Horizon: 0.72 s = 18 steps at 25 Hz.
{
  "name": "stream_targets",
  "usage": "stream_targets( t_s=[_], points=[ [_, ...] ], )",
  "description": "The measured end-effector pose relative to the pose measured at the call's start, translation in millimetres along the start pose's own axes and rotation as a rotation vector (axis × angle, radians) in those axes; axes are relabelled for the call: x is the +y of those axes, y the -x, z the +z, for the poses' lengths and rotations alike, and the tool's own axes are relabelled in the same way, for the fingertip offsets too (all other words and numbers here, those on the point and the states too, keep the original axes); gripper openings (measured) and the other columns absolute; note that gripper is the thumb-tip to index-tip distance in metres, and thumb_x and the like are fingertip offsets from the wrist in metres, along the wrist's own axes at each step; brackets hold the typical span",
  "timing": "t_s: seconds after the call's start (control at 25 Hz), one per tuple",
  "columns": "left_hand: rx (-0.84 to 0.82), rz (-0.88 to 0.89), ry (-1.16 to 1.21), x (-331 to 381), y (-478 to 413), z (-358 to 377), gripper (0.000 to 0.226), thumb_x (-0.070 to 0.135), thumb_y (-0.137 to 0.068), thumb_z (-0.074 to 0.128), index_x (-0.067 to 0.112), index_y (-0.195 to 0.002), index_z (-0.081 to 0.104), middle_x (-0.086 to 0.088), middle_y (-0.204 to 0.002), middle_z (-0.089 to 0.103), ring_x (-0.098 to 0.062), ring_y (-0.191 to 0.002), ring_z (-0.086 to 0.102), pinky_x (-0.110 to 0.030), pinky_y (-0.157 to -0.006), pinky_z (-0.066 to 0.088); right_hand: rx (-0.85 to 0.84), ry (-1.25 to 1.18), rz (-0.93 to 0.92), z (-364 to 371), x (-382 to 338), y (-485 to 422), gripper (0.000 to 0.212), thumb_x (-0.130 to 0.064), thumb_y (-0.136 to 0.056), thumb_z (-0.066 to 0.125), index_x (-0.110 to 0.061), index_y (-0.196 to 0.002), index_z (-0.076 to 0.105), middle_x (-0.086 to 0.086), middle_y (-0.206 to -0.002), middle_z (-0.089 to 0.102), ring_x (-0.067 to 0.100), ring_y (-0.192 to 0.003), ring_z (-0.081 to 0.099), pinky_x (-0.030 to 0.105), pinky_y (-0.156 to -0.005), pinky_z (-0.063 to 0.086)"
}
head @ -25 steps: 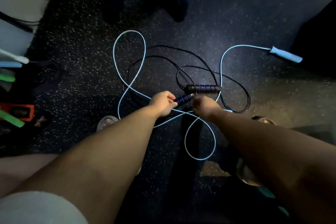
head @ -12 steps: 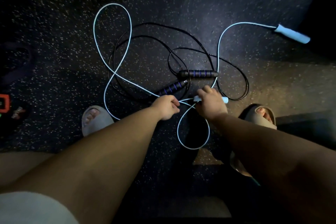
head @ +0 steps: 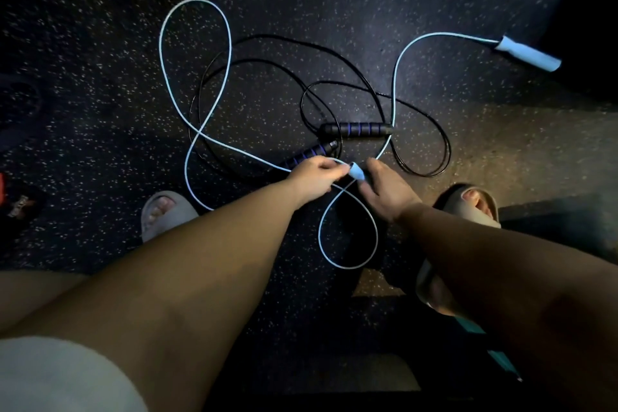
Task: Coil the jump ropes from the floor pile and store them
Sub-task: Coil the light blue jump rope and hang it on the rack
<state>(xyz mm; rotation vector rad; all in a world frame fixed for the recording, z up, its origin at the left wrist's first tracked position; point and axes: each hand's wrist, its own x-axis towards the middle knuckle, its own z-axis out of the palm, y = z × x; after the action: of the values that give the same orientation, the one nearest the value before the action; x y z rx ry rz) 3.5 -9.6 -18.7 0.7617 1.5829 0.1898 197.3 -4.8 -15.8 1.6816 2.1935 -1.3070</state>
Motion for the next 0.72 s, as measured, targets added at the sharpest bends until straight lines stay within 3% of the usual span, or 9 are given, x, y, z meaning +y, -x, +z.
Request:
stream_targets(
  t_s=[0.08,0.2,0.32,0.36,0.44,0.52,0.6,0.72],
  points=[
    [0.018,-0.003,0.083,10.9,-0.6,4.0,0.027,0.043,-0.096,0.063,0.018,-0.096,0.07,0.0,-0.095,0.072,-0.016,-0.083,0.065,-0.018,-0.064,0.051,0.01,-0.027,-0.087,-4.1,-9.8,-0.5,0.014,-0.025,-0.09,0.059,-0.018,-0.096,0.05,0.001,-0.094,0.055,0.021,-0.088,0.054,0.026,-0.076,0.035],
    [0.036,0.047,0.06,22.3,4.0,-0.6,0.027,0.026,-0.101,0.054,0.019,-0.081,0.071,-0.008,-0.097,0.075,-0.019,-0.086,0.065,-0.033,-0.089,0.053,-0.001,0.058,-0.253,-12.0,-20.2,1.0,0.014,-0.033,-0.089,0.061,-0.02,-0.089,0.058,-0.005,-0.083,0.05,0.018,-0.077,0.052,0.024,-0.071,0.035],
    [-0.087,0.093,-0.038,39.4,23.9,-6.7,0.025,0.015,-0.102,0.048,0.01,-0.091,0.07,-0.01,-0.086,0.072,-0.021,-0.077,0.066,-0.034,-0.084,0.057,0.134,-0.084,-0.103,-31.1,-27.5,-2.8,0.02,-0.035,-0.082,0.05,-0.018,-0.089,0.058,-0.001,-0.08,0.058,0.025,-0.076,0.058,0.033,-0.072,0.048],
    [-0.168,0.112,-0.048,46.7,35.4,-8.8,0.024,0.012,-0.104,0.044,0.003,-0.104,0.066,-0.01,-0.081,0.069,-0.02,-0.07,0.064,-0.03,-0.076,0.057,0.187,-0.146,-0.047,-40.0,-30.9,-3.1,0.021,-0.032,-0.079,0.051,-0.019,-0.095,0.057,0.001,-0.087,0.062,0.023,-0.08,0.06,0.037,-0.076,0.051],
    [-0.311,0.167,-0.155,62.4,61.1,-19.8,0.028,0.005,-0.106,0.037,-0.003,-0.124,0.056,-0.007,-0.073,0.062,-0.016,-0.059,0.062,-0.022,-0.061,0.052,0.21,-0.114,-0.096,-57.7,-40.1,-1.7,0.043,-0.021,-0.078,0.059,-0.02,-0.121,0.055,0.005,-0.113,0.062,0.018,-0.099,0.06,0.035,-0.095,0.05],
    [-0.44,0.207,-0.239,80.4,87.8,-43.5,0.032,0.001,-0.104,0.035,0.004,-0.129,0.056,-0.002,-0.067,0.055,-0.013,-0.058,0.059,-0.022,-0.062,0.05,0.147,-0.05,-0.21,-73.2,-55.3,0.4,0.059,-0.016,-0.081,0.063,-0.022,-0.138,0.049,0.004,-0.129,0.055,0.017,-0.118,0.054,0.029,-0.107,0.041],
    [-0.525,0.232,-0.188,106.5,123.3,-73.2,0.034,-0.001,-0.101,0.035,0.009,-0.12,0.062,0.002,-0.062,0.051,-0.015,-0.064,0.057,-0.025,-0.074,0.052,0.125,-0.003,-0.326,-86.6,-78.2,7.3,0.047,-0.017,-0.088,0.062,-0.021,-0.134,0.056,0.006,-0.126,0.057,0.019,-0.116,0.054,0.029,-0.105,0.04],
    [-0.408,0.298,-0.145,147.7,184.0,-116.1,0.03,0.004,-0.096,0.035,0.007,-0.094,0.065,0.002,-0.055,0.05,-0.02,-0.067,0.06,-0.026,-0.078,0.052,0.133,-0.045,-0.398,-107.1,-120.0,18.9,0.019,-0.026,-0.099,0.052,-0.015,-0.103,0.068,0.008,-0.1,0.067,0.019,-0.092,0.06,0.034,-0.089,0.047]
  ],
)
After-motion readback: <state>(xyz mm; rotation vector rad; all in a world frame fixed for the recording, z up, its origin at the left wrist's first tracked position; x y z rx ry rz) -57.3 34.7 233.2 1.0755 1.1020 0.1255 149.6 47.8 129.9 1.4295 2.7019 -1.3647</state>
